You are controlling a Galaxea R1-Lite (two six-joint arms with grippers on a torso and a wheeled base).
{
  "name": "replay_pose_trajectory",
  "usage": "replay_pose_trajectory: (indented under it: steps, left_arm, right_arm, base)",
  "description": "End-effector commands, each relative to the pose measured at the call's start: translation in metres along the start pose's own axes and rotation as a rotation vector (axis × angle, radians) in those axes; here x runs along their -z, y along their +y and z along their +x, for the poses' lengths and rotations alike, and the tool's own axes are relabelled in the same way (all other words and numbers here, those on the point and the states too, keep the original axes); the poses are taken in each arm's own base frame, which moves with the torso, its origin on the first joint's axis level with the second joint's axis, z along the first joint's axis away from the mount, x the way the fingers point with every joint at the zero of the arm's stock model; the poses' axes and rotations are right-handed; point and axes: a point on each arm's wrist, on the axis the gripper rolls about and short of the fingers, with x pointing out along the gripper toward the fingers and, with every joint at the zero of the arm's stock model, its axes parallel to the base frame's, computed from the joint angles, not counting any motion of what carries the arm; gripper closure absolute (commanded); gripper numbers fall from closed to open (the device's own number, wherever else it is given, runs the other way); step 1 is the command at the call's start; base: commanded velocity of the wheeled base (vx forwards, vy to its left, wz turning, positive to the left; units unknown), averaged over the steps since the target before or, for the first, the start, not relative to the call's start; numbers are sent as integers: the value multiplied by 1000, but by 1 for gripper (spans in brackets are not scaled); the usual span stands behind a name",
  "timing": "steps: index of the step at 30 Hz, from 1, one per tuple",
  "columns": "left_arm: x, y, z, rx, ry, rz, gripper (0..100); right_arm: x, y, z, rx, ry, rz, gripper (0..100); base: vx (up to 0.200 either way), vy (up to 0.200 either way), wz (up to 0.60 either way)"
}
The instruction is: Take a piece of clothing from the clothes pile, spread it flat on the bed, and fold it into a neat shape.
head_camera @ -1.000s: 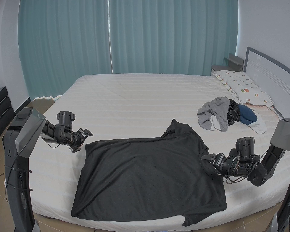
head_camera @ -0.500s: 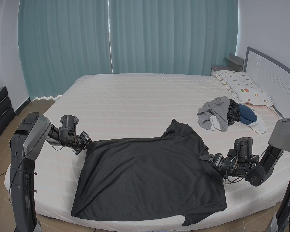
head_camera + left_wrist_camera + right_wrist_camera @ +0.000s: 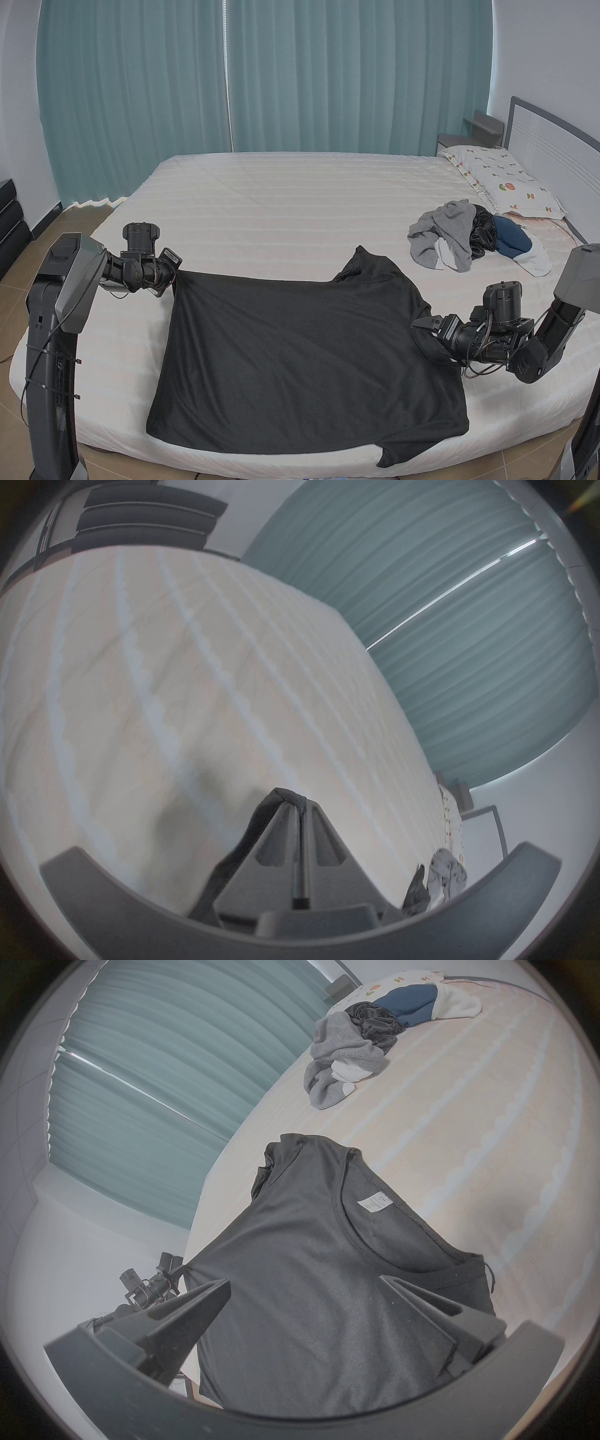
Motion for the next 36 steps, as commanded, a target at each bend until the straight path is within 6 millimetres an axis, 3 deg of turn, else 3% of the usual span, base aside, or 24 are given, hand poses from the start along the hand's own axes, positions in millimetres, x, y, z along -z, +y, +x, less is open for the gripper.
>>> replay_pose_trajectory:
  steps: [1, 7, 17, 18, 21, 22, 23, 32, 36]
  left_arm:
    - [3, 10, 11, -12, -13, -3, 100]
    - [3, 10, 12, -1, -27, -3, 100]
    - [4, 11, 10, -10, -16, -16, 100]
    - [4, 10, 9, -12, -15, -36, 100]
    - [1, 12, 8, -14, -20, -59, 100]
    - [1, 12, 8, -14, -20, -59, 100]
    - [-2, 14, 8, -17, -24, -65, 100]
    - [-2, 13, 4, -31, -15, -66, 100]
    - [-6, 7, -2, -18, -25, -67, 100]
  right_arm:
    - [-3, 2, 3, -8, -10, 10, 0]
    - [-10, -2, 9, -8, -36, 27, 0]
    - [-28, -3, 45, -43, -107, 26, 0]
    - [-45, -3, 61, -37, -132, -24, 0]
    - [-69, -5, 78, -7, -153, -105, 0]
    - [-69, -5, 78, -7, -153, -105, 0]
    - [-85, -4, 88, 1, -171, -134, 0]
    - [-100, -13, 141, 46, -151, -177, 0]
    - [-100, -16, 154, 43, -151, -194, 0]
  base:
    - [0, 0, 0]
    - [0, 0, 0]
    - [0, 0, 0]
    - [0, 0, 0]
    - [0, 0, 0]
    - [0, 0, 0]
    - [0, 0, 0]
    - [0, 0, 0]
    - [0, 0, 0]
